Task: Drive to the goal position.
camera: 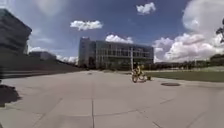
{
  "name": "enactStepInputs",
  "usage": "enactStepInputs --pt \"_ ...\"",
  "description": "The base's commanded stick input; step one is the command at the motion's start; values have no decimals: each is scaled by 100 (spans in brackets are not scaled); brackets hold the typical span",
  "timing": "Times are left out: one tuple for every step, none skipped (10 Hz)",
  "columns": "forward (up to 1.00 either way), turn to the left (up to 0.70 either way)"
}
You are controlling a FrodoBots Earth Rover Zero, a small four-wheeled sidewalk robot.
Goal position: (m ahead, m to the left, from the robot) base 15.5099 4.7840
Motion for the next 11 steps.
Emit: enactStepInputs --pt "93 0" --pt "93 0" --pt "93 0" --pt "93 0" --pt "93 0" --pt "93 0" --pt "94 0" --pt "95 0" --pt "94 0" --pt "95 0" --pt "95 0"
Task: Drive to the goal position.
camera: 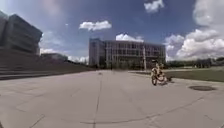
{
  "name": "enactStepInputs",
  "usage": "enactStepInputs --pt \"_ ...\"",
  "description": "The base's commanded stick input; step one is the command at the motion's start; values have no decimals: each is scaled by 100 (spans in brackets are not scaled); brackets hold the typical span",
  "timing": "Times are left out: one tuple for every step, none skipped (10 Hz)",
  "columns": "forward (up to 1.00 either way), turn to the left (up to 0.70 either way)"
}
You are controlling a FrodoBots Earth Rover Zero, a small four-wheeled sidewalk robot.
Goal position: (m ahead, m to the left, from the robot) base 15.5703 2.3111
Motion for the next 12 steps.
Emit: enactStepInputs --pt "95 0" --pt "95 0" --pt "95 0" --pt "95 0" --pt "95 0" --pt "95 0" --pt "95 0" --pt "95 0" --pt "95 0" --pt "95 0" --pt "95 0" --pt "95 0"
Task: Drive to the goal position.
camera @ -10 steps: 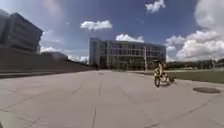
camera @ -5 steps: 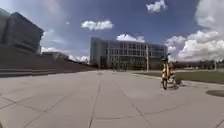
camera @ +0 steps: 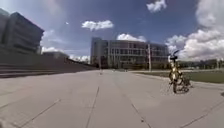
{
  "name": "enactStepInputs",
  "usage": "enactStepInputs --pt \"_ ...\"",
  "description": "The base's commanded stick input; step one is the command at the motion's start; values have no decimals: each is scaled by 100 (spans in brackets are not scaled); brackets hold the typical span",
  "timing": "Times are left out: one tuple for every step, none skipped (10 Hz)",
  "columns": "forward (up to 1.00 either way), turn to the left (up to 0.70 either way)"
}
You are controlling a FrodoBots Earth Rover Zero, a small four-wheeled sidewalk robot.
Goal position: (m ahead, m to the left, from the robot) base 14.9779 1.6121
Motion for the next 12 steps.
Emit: enactStepInputs --pt "95 0" --pt "95 -19" --pt "95 -38" --pt "95 -38" --pt "95 -21" --pt "95 0" --pt "95 0" --pt "95 0" --pt "95 0" --pt "95 0" --pt "95 0" --pt "95 0"
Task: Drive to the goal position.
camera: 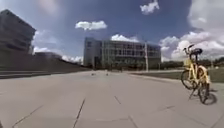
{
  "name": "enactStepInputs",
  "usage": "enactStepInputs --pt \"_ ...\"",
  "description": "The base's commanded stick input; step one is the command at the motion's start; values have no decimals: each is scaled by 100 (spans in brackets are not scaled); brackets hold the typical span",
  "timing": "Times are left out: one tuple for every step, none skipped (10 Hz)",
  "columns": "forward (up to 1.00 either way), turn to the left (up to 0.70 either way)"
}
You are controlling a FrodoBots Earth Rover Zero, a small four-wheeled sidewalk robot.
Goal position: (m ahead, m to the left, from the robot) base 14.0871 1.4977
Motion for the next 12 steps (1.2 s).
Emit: enactStepInputs --pt "95 0" --pt "95 0" --pt "95 0" --pt "95 0" --pt "95 0" --pt "95 0" --pt "95 0" --pt "95 0" --pt "95 0" --pt "95 0" --pt "95 0" --pt "95 0"
